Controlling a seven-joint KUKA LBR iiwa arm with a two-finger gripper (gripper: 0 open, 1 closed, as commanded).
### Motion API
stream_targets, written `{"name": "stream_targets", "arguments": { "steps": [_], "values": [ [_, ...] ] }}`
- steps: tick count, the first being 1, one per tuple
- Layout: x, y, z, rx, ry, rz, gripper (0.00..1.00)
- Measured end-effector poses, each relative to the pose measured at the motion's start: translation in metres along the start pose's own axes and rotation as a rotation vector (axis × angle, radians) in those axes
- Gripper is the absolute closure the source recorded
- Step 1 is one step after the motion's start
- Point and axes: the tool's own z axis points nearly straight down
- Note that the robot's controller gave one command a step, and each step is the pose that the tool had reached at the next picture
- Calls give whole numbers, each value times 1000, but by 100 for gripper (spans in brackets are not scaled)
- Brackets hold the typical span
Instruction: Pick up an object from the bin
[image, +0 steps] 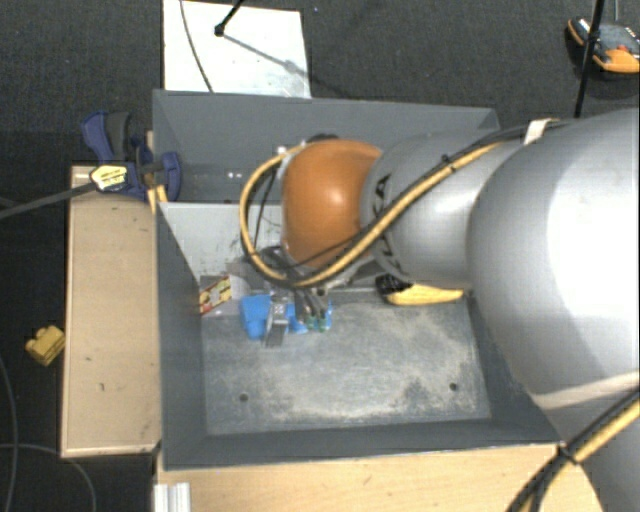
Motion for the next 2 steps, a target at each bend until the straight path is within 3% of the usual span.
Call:
{"name": "stream_targets", "arguments": {
  "steps": [1,2],
  "values": [
    [-5,-7,-66,-1,-1,-128,100],
    [-11,-6,-103,-3,-12,-163,100]
  ]
}}
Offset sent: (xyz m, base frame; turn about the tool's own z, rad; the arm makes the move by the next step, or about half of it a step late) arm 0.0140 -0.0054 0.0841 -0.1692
